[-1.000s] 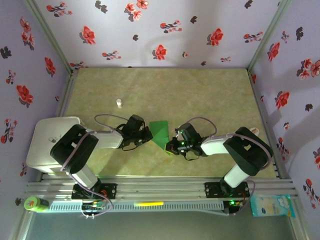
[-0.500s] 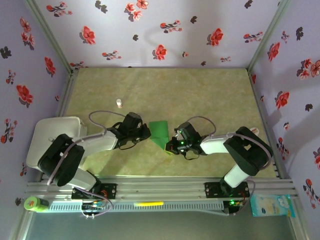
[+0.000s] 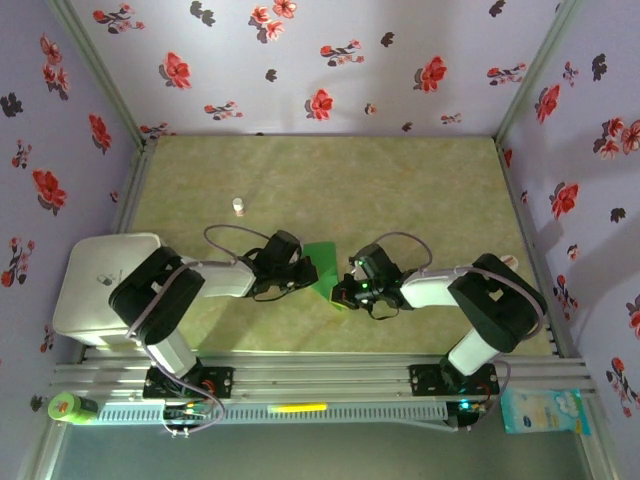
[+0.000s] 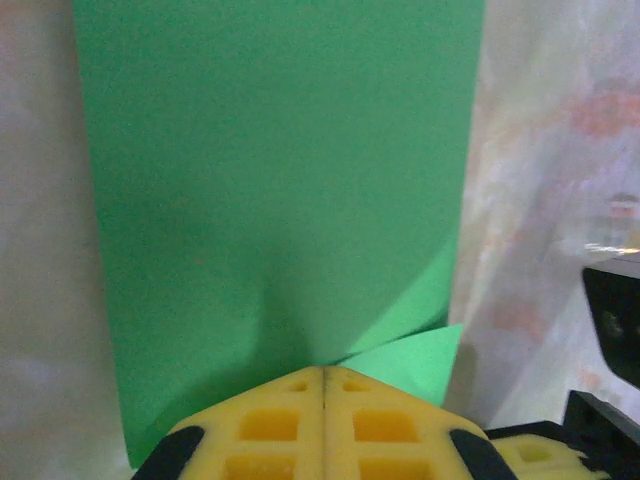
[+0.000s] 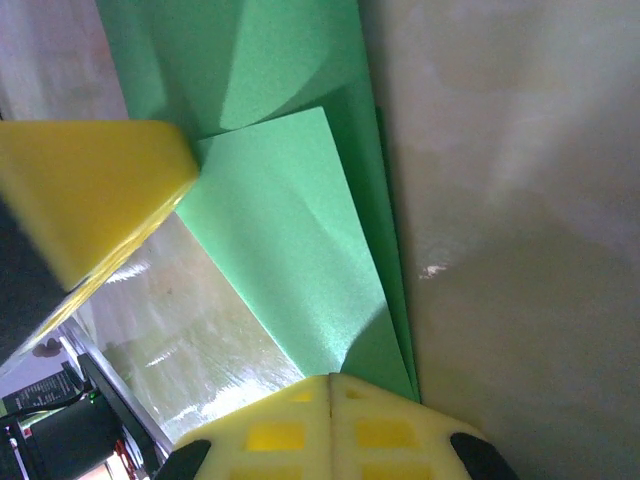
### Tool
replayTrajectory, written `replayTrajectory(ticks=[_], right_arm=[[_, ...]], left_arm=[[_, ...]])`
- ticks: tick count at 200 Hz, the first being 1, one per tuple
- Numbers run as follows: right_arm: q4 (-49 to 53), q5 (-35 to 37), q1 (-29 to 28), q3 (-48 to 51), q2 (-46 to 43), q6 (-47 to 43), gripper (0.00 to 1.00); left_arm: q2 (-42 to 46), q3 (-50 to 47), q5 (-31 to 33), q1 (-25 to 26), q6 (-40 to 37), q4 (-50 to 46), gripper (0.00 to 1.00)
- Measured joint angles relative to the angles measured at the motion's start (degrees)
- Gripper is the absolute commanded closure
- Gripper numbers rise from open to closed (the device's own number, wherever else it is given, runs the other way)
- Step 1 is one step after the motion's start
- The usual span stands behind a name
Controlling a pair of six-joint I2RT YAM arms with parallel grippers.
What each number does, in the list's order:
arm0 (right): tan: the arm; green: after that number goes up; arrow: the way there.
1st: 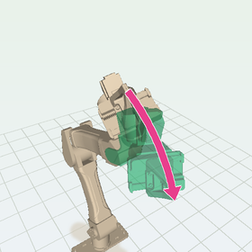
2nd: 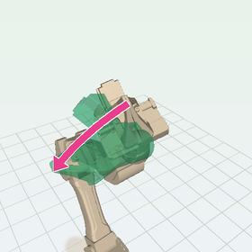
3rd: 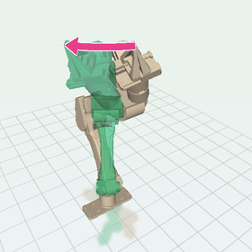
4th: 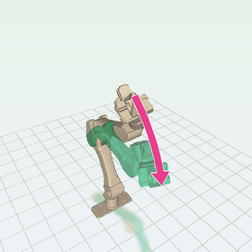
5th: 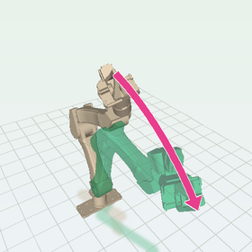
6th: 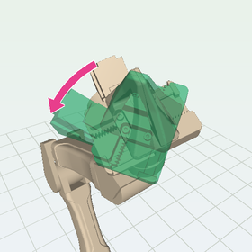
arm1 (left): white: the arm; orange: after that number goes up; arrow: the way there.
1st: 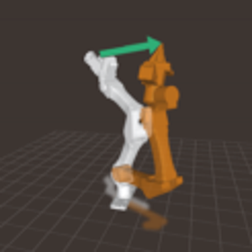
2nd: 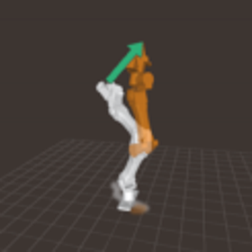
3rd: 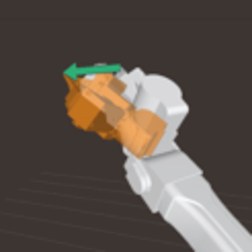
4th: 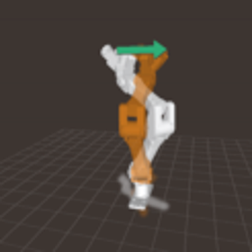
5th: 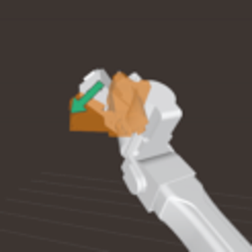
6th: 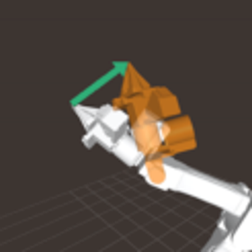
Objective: Fold a paper plane with a square sheet of paper (pick it up from the middle)
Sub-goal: Third fold the triangle at the center of the table.
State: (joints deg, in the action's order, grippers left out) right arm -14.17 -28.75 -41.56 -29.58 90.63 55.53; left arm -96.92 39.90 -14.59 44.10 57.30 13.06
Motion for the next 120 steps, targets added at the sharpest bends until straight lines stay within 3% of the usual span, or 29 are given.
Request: replayTrajectory(ticks=[76, 120], right_arm=[[7.08, -0.61, 0.04, -5.01, -2.75, -0.11, 1.0], [7.26, -0.83, -0.96, -10.47, 2.32, -0.46, 1.0]], left_arm=[[-0.5, -1.9, 0.0, 0.0, 1.09, 3.78, 1.0], [-0.5, -2.08, 0.0, 0.0, 1.07, 4.13, 1.0]])
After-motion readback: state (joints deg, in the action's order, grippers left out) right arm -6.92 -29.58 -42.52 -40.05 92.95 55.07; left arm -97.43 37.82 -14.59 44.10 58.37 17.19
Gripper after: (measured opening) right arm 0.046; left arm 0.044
